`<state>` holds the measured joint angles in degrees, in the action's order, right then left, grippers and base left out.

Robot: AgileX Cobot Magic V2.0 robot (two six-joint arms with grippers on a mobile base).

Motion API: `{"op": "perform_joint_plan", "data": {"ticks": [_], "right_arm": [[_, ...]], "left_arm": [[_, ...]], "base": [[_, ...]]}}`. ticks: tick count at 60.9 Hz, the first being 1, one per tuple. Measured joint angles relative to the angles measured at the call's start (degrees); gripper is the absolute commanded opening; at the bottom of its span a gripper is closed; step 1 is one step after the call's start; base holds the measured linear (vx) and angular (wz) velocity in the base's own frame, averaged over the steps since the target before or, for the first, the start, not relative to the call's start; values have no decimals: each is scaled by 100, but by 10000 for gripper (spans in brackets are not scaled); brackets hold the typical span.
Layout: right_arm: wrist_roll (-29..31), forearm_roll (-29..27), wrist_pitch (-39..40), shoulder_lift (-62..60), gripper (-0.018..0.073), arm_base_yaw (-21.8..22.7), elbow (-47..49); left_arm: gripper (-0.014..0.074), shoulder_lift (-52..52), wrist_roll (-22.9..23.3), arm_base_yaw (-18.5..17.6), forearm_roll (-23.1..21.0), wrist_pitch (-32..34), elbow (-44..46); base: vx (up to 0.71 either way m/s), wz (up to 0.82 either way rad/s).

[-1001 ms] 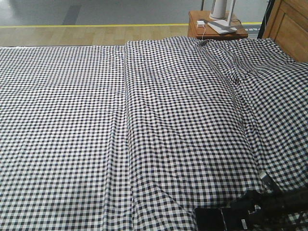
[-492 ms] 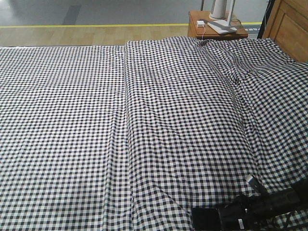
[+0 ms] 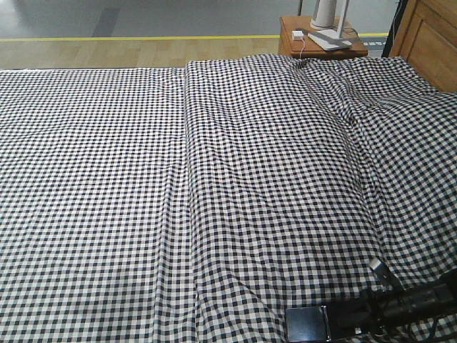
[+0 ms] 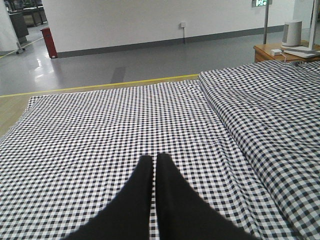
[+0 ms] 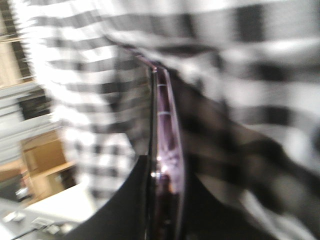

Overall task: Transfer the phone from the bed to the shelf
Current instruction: 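Close the right gripper on the black phone, then lift the phone with the right gripper up off the bed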

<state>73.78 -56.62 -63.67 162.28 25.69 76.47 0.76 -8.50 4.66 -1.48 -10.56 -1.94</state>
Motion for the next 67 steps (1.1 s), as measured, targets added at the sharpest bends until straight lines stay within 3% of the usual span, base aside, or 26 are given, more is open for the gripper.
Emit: {"op": "perform_joint_plan", "data": {"ticks": [33,49,67], "right_arm": [[-351,260,-91,-1112,-3,91,-186],[35,-71,-97,-2117,-3,91,-804],[85,-197,-130,-3520,-3,29,-1355]], "left_arm": [[1,0,0,0,0,0,0],[1,0,0,0,0,0,0],[1,0,0,0,0,0,0]], "base": [[0,0],[0,0],[0,0]]}}
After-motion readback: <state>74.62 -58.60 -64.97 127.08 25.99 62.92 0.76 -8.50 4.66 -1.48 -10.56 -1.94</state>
